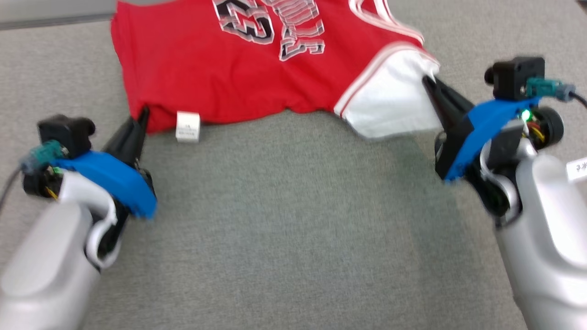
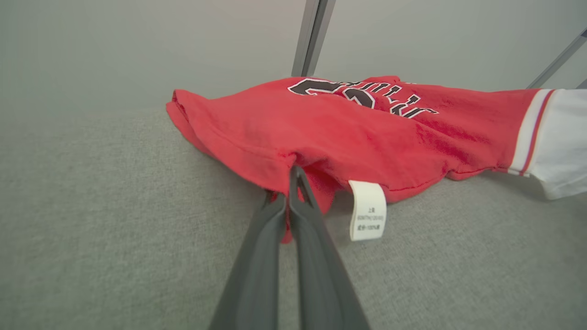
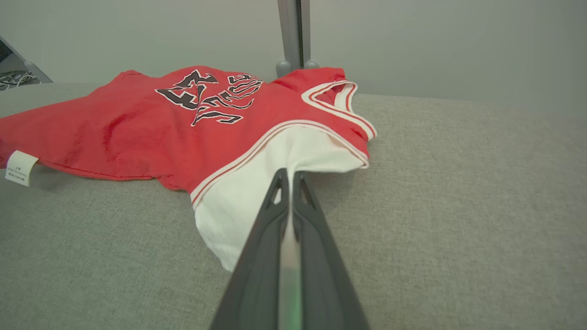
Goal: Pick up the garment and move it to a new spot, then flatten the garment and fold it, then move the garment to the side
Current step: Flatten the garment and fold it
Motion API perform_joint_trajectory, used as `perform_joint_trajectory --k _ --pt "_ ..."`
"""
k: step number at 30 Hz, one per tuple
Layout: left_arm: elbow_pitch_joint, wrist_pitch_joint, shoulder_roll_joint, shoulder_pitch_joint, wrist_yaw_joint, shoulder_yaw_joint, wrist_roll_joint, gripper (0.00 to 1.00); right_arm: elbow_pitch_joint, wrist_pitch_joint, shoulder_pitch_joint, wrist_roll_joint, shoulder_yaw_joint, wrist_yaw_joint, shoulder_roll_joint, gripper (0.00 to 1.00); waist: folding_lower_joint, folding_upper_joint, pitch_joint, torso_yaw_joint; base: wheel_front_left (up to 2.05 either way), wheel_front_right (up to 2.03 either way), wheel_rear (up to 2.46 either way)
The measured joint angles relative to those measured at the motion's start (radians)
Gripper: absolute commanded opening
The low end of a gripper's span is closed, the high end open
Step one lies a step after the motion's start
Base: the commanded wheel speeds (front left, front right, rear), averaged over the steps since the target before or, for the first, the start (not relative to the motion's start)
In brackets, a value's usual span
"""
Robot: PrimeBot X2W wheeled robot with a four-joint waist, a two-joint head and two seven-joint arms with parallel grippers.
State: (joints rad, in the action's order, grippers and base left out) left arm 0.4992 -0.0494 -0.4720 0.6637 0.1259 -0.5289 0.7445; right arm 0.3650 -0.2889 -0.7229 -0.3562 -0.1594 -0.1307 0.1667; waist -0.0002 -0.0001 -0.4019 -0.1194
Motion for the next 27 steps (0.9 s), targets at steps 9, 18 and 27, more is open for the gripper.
perform_joint_trajectory --k 9,18,27 --pt "-0.013 0.029 0.025 -0.202 -0.017 -0.064 0.057 0.00 -0.311 -0.229 0.406 0.051 0.161 0.000 -0.027 0.00 0.0000 -0.0003 0.138 0.064 0.00 0.00 0.00" --pt "-0.100 0.027 -0.005 -0.393 -0.096 -0.111 0.031 0.00 -0.509 -0.381 0.669 0.118 0.272 0.000 -0.097 0.00 0.0000 -0.0003 0.233 0.082 0.00 0.00 0.00" --pt "-0.298 0.101 -0.095 -0.613 -0.208 -0.131 0.050 0.00 -0.614 -0.476 0.871 0.096 0.357 0.000 -0.116 0.00 0.0000 -0.0003 0.290 0.079 0.00 0.00 0.00"
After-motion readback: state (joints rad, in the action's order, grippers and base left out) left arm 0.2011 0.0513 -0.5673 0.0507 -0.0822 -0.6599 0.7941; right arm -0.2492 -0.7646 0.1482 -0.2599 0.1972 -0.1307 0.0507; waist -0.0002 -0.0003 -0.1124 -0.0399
